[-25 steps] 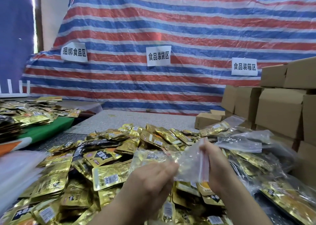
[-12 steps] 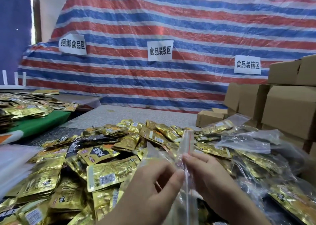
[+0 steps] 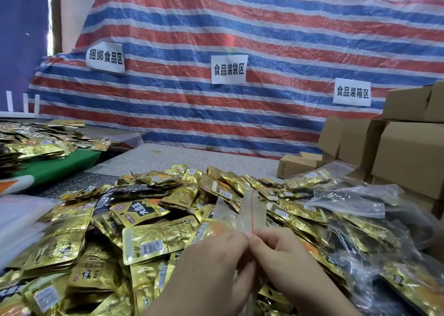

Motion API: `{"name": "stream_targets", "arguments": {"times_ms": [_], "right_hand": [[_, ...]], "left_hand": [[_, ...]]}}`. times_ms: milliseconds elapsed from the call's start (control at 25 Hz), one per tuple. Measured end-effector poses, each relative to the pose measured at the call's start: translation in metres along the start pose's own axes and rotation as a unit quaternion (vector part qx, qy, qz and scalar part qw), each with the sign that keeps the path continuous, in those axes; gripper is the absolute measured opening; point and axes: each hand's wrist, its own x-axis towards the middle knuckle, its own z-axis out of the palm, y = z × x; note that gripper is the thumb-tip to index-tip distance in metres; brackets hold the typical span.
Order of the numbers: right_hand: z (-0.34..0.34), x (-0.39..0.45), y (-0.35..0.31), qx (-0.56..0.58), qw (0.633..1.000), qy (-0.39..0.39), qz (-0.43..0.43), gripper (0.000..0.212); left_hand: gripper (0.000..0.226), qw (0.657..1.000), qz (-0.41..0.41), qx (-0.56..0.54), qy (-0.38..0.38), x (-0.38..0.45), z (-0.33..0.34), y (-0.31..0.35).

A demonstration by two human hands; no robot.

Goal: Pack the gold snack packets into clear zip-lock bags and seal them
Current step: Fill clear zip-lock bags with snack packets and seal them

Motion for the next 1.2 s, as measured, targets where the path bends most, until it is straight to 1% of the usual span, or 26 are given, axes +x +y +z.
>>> {"name": "stream_targets", "arguments": {"times_ms": [40,120,200,240,280,360,400,440,480,520,560,600,680,720,800,880,960,1000,1040,1120,1160,1200], "right_hand": [[-0.001,-0.001,-0.002,0.017,1.0,-0.016,0.01,0.045],[-0.003,-0.002,-0.005,0.038,0.998,-0.046,0.023,0.042],[-0.006,-0.002,-0.006,0.037,0.998,-0.055,0.016,0.039],[-0.005,-0.002,-0.006,0.035,0.998,-0.05,0.004,0.037],[-0.005,-0.003,-0.007,0.033,0.999,-0.041,-0.01,0.035],[-0.006,-0.003,-0.007,0.042,0.998,-0.014,-0.04,0.031],[-0.008,-0.003,-0.008,0.055,0.997,0.01,-0.05,0.03],[-0.013,-0.003,-0.008,0.075,0.995,0.045,-0.055,0.031],[-0.02,-0.003,-0.008,0.091,0.99,0.09,-0.059,0.032],[-0.027,-0.002,-0.007,0.093,0.984,0.137,-0.064,0.035],[-0.033,-0.002,-0.004,0.072,0.979,0.178,-0.073,0.036],[-0.037,-0.002,-0.002,0.034,0.975,0.205,-0.083,0.035],[-0.039,-0.002,-0.001,-0.027,0.971,0.217,-0.1,0.038],[-0.04,-0.002,-0.002,-0.029,0.973,0.204,-0.105,0.04],[-0.039,-0.005,-0.008,0.0,0.983,0.15,-0.102,0.04],[-0.042,-0.006,-0.013,0.047,0.986,0.112,-0.117,0.041],[-0.045,-0.004,-0.011,0.099,0.974,0.137,-0.153,0.036],[-0.047,-0.002,-0.01,0.11,0.968,0.15,-0.167,0.028],[-0.047,0.0,-0.009,0.117,0.968,0.146,-0.169,0.025],[-0.044,0.002,-0.006,0.111,0.979,0.074,-0.153,0.047],[-0.041,0.001,-0.005,0.106,0.983,0.031,-0.144,0.053],[-0.037,0.001,-0.003,0.098,0.985,-0.003,-0.144,0.048]], "left_hand": [[0.023,1.0,-0.003,0.016,-0.019,0.0,-0.002,0.0],[0.024,0.999,0.001,0.044,-0.005,0.0,-0.006,0.0],[0.032,0.999,0.003,0.044,-0.018,0.001,-0.005,-0.002],[0.039,1.0,-0.001,0.017,-0.011,0.002,-0.005,-0.003],[0.042,1.0,0.002,0.002,0.012,0.0,-0.003,-0.006],[0.037,0.998,0.008,-0.038,0.058,0.0,-0.002,-0.009],[0.035,0.995,-0.003,-0.064,0.075,0.002,-0.006,-0.01],[0.036,0.99,-0.033,-0.098,0.097,0.004,-0.01,-0.012],[0.038,0.978,-0.08,-0.15,0.122,0.008,-0.013,-0.017],[0.039,0.957,-0.134,-0.211,0.144,0.011,-0.018,-0.022],[0.039,0.934,-0.18,-0.266,0.156,0.015,-0.023,-0.028],[0.039,0.915,-0.209,-0.307,0.157,0.018,-0.026,-0.033],[0.038,0.896,-0.222,-0.355,0.147,0.019,-0.028,-0.038],[0.037,0.889,-0.219,-0.377,0.142,0.02,-0.029,-0.037],[0.035,0.861,-0.216,-0.446,0.116,0.023,-0.032,-0.036],[0.032,0.829,-0.205,-0.517,0.067,0.024,-0.038,-0.038],[0.034,0.807,-0.188,-0.559,0.01,0.024,-0.044,-0.04],[0.034,0.794,-0.184,-0.579,-0.016,0.025,-0.045,-0.042],[0.033,0.774,-0.185,-0.603,-0.045,0.026,-0.045,-0.042],[0.041,0.72,-0.185,-0.658,-0.119,0.032,-0.044,-0.045],[0.043,0.695,-0.171,-0.679,-0.163,0.034,-0.044,-0.047],[0.041,0.674,-0.148,-0.696,-0.199,0.034,-0.045,-0.048]]}}
